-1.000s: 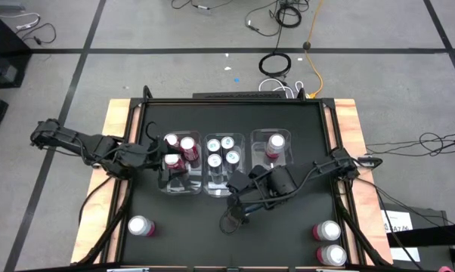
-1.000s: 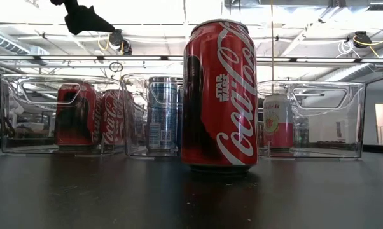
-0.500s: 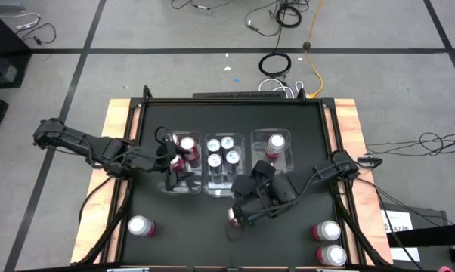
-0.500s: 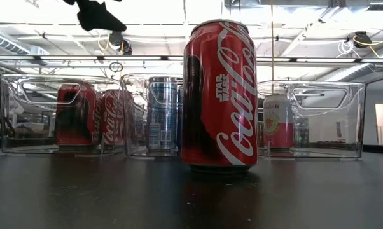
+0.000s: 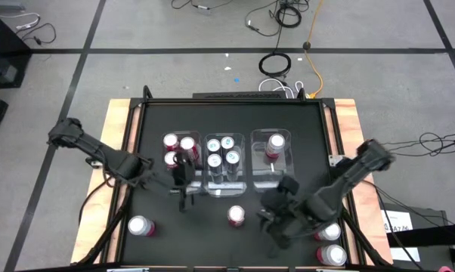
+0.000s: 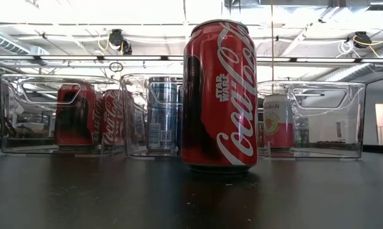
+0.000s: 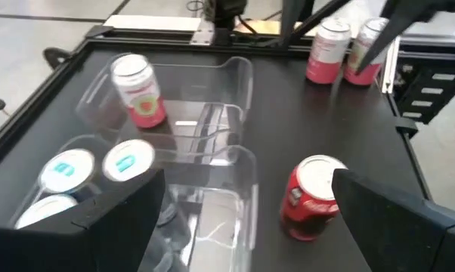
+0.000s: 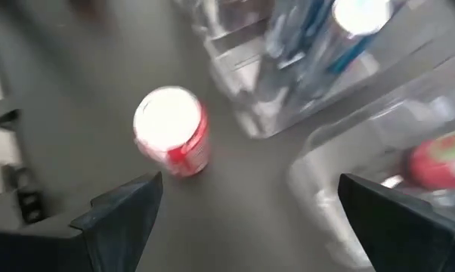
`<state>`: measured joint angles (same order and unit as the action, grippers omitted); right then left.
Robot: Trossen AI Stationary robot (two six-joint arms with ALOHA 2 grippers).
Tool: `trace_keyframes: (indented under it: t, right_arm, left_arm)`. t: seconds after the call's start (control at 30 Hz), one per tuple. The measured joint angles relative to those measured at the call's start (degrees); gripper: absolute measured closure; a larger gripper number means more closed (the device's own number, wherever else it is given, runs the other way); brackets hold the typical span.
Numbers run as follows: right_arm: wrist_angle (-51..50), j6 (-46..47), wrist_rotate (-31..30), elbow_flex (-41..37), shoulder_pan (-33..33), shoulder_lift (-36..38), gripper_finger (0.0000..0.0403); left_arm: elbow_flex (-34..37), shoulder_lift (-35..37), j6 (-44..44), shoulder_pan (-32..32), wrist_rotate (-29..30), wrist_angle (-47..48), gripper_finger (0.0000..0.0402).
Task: Sort soda cans
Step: Put the red soda can into the left transparent bin
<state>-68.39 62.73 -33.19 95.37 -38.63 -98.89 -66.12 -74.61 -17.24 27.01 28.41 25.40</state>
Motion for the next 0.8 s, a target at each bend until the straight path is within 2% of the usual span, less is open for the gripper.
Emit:
trace_keyframes:
  t: [0.17,0.37,0.53,0.8]
  right_arm:
    - [18.8,2.4,-0.2,-20.1,-4.1,12.1,0.0012]
    - [36.2,0.0,-1.2,-36.2,-6.8,22.3,0.0012]
    - [42.4,-2.0,-1.0,-42.1,-8.5,27.0,0.0012]
    - [42.5,-6.9,1.4,-42.3,-9.3,29.3,0.0011]
  left_arm:
    - [-6.5,-7.5,-0.4,2.0,0.4,1.9,0.0014]
    - [-13.6,-15.8,-3.7,2.5,0.2,3.3,0.0014]
    - [-19.1,-22.2,-5.0,2.5,-2.7,5.7,0.0014]
    - [-25.8,-30.4,-8.9,1.9,-6.5,7.1,0.0014]
